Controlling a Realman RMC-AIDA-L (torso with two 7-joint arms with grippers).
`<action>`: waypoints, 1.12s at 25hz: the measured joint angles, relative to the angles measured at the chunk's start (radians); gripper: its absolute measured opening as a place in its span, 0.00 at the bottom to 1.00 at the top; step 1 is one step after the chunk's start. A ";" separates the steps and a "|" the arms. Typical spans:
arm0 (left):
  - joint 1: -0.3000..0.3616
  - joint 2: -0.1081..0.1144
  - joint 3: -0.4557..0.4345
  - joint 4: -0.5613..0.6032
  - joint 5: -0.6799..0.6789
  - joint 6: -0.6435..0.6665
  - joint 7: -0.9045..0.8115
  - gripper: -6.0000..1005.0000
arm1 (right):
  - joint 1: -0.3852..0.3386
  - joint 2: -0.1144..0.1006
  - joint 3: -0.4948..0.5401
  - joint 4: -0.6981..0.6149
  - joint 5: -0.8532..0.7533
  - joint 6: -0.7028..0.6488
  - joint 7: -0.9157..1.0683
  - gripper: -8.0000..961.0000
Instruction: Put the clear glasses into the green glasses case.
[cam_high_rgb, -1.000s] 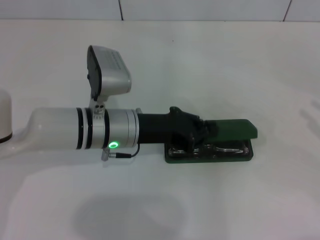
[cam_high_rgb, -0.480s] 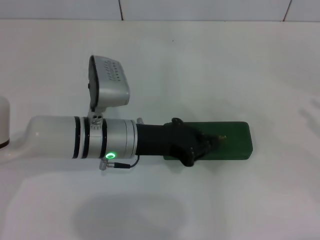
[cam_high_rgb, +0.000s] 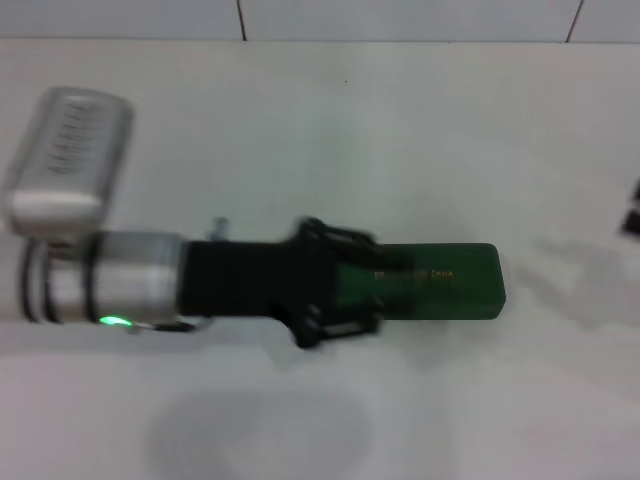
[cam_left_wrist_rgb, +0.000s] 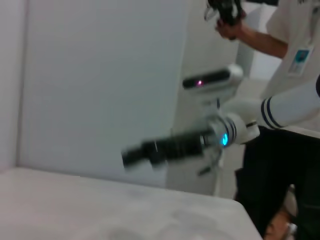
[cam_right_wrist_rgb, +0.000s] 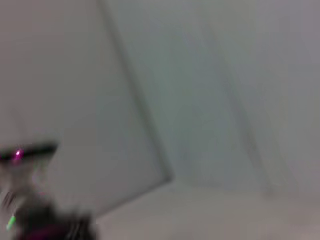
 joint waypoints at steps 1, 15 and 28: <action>0.018 0.008 -0.045 0.023 0.029 0.012 -0.026 0.23 | 0.005 0.002 -0.039 0.000 -0.002 0.018 -0.003 0.44; 0.040 0.053 -0.360 0.077 0.140 0.213 -0.174 0.81 | 0.060 0.016 -0.460 0.041 0.237 0.063 -0.103 0.87; 0.032 0.065 -0.374 0.083 0.228 0.231 -0.194 0.81 | 0.198 0.021 -0.553 0.077 0.268 0.092 -0.103 0.87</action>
